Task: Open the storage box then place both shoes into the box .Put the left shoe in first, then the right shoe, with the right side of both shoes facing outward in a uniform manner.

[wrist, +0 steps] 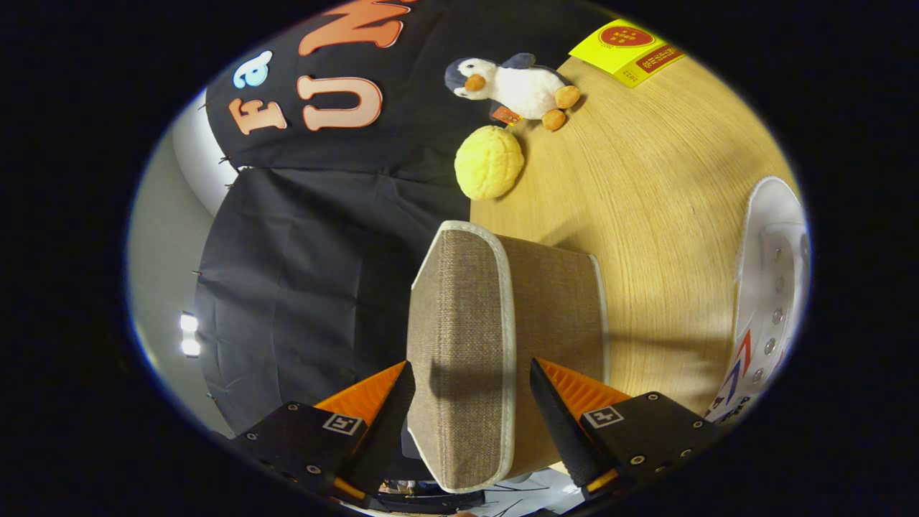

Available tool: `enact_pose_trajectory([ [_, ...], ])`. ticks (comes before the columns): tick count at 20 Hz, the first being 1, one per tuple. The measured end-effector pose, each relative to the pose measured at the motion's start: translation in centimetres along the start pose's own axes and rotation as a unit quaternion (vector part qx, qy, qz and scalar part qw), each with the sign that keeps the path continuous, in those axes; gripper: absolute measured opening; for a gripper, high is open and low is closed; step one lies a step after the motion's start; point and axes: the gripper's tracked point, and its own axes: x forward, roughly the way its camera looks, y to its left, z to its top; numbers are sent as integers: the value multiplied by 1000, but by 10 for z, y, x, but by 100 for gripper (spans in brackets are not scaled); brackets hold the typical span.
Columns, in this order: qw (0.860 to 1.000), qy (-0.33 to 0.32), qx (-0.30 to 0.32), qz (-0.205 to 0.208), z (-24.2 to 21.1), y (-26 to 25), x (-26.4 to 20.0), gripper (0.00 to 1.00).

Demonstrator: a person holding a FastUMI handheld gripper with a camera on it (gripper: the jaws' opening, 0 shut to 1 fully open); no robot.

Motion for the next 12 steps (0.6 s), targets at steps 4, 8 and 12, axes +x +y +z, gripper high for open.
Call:
enact_pose_trajectory([
  [4,999,12,17,32,-7,17,-2,94],
  [8,997,25,47,60,-1,33,-28,83],
  [12,995,16,52,85,9,48,-39,69],
])
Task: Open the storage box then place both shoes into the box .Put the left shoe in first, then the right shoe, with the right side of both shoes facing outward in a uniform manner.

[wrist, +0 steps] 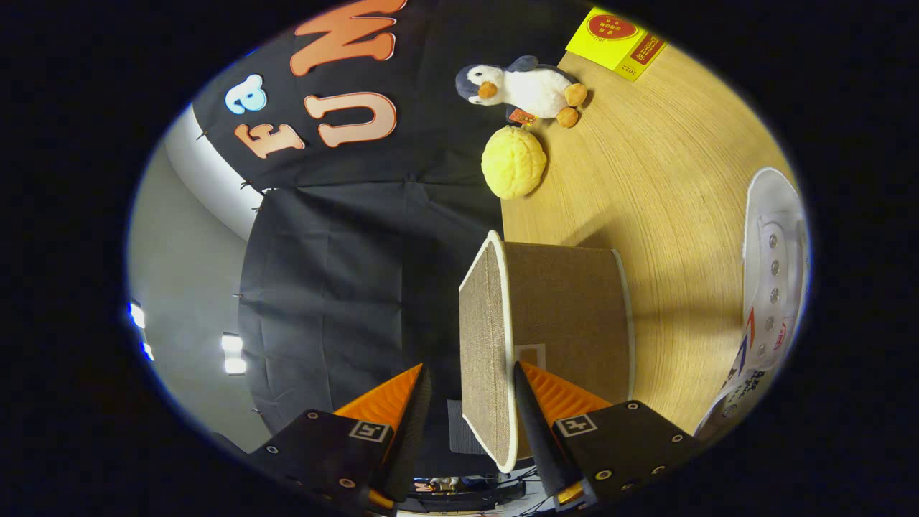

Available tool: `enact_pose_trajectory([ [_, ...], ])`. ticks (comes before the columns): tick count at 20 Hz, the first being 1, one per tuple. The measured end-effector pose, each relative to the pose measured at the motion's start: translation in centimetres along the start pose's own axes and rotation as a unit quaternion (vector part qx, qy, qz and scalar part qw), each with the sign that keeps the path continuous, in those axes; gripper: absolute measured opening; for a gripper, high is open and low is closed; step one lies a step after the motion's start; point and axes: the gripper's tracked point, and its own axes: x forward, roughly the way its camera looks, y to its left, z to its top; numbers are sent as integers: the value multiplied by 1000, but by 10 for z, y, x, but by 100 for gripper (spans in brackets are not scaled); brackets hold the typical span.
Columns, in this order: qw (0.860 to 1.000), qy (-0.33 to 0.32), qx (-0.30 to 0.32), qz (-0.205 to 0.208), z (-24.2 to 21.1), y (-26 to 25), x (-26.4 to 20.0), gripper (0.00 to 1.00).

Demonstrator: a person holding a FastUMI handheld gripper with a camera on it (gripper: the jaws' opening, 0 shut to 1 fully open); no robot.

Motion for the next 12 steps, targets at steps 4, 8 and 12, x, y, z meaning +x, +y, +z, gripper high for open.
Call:
enact_pose_trajectory([
  [4,999,16,-22,-45,-12,-24,14,52],
  [8,998,21,-4,-64,-17,-23,24,26],
  [12,998,19,7,-61,-22,-7,24,9],
])
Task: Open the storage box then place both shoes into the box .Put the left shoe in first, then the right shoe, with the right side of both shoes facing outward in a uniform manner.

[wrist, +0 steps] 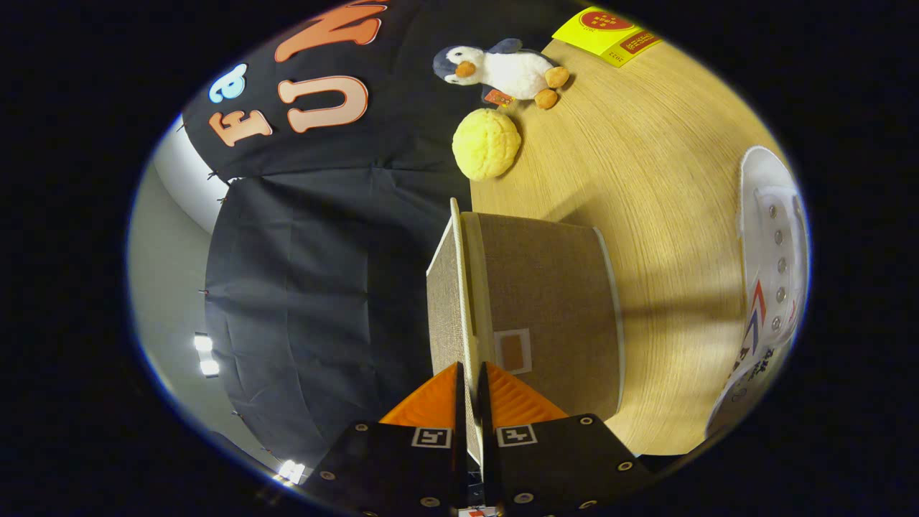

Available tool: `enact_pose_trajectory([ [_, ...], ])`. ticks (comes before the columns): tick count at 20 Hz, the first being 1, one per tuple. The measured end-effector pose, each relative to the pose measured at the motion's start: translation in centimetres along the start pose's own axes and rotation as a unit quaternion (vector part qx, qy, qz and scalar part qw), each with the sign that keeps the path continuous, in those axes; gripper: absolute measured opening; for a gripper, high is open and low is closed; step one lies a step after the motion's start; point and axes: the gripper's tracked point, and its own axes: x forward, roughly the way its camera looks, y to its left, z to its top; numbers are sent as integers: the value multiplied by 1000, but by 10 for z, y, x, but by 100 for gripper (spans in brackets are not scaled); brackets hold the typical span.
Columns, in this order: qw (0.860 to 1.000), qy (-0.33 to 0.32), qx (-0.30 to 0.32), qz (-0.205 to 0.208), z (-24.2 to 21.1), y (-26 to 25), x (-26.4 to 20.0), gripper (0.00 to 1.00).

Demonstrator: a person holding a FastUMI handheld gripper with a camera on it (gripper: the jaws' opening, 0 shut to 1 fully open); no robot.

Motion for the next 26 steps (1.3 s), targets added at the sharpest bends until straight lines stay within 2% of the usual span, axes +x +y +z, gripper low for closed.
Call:
enact_pose_trajectory([
  [2,1000,6,-4,27,-3,23,-9,6],
  [5,999,1,-33,38,0,58,-14,6],
  [10,990,-6,-120,71,-15,136,-8,6],
  [15,981,-1,-181,74,-37,181,37,8],
  [17,980,4,-183,73,-46,194,64,8],
  [21,985,-4,-170,37,-60,190,113,10],
  [24,984,11,-180,4,-73,172,125,45],
  [26,980,11,-198,-15,-69,160,120,63],
])
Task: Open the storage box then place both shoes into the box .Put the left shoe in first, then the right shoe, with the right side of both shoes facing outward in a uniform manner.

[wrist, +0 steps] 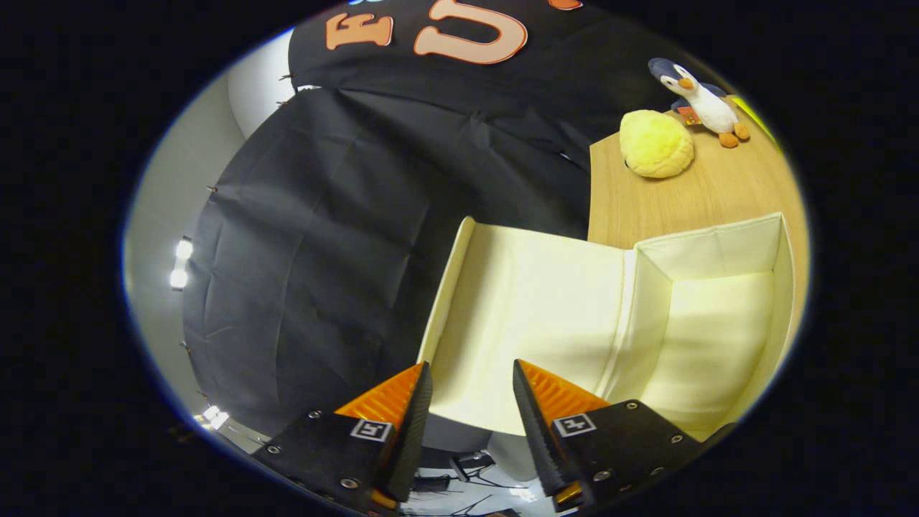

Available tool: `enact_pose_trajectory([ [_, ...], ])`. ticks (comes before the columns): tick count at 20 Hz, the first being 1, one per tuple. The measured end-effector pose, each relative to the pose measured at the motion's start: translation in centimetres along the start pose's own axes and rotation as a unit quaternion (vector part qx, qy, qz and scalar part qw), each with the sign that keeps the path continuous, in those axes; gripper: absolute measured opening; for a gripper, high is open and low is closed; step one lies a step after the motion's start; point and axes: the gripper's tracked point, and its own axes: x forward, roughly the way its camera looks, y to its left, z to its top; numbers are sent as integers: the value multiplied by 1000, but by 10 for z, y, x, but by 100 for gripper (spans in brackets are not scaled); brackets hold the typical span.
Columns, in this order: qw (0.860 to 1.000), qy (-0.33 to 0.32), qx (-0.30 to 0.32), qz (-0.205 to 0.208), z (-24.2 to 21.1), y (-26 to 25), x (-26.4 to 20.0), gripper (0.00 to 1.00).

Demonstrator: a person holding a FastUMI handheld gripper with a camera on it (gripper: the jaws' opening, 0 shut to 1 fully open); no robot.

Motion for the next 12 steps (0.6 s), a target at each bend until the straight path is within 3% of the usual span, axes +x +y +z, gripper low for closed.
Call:
enact_pose_trajectory([
  [2,999,-20,-21,-23,7,-20,-13,80],
  [8,992,-78,-41,-86,34,-79,-82,86],
  [12,977,-122,-82,-153,49,-122,-133,91],
])
